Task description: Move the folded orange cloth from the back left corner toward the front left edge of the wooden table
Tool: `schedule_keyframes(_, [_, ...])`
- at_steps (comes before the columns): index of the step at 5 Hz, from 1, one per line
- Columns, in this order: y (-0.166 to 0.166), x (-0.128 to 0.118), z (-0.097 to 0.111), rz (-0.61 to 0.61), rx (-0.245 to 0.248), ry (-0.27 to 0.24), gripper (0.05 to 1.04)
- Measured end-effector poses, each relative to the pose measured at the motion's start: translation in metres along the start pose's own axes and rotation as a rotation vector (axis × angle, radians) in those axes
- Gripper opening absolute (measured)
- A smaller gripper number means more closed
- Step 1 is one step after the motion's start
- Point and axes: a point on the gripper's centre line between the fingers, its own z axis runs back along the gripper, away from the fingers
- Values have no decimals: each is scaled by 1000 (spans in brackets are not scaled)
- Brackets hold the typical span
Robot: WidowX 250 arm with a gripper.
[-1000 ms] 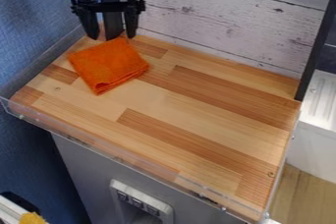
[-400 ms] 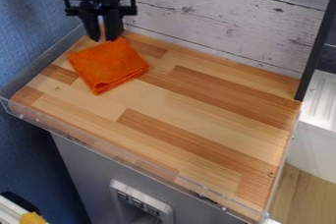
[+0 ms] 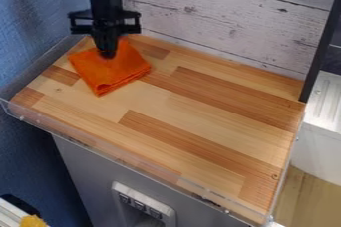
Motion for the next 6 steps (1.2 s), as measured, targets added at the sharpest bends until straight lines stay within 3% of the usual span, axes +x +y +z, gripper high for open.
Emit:
schedule_keyframes(2, [-5, 0, -22, -11, -22, 34, 59])
schedule_keyframes(6, [-10, 4, -37, -77, -84, -1, 59])
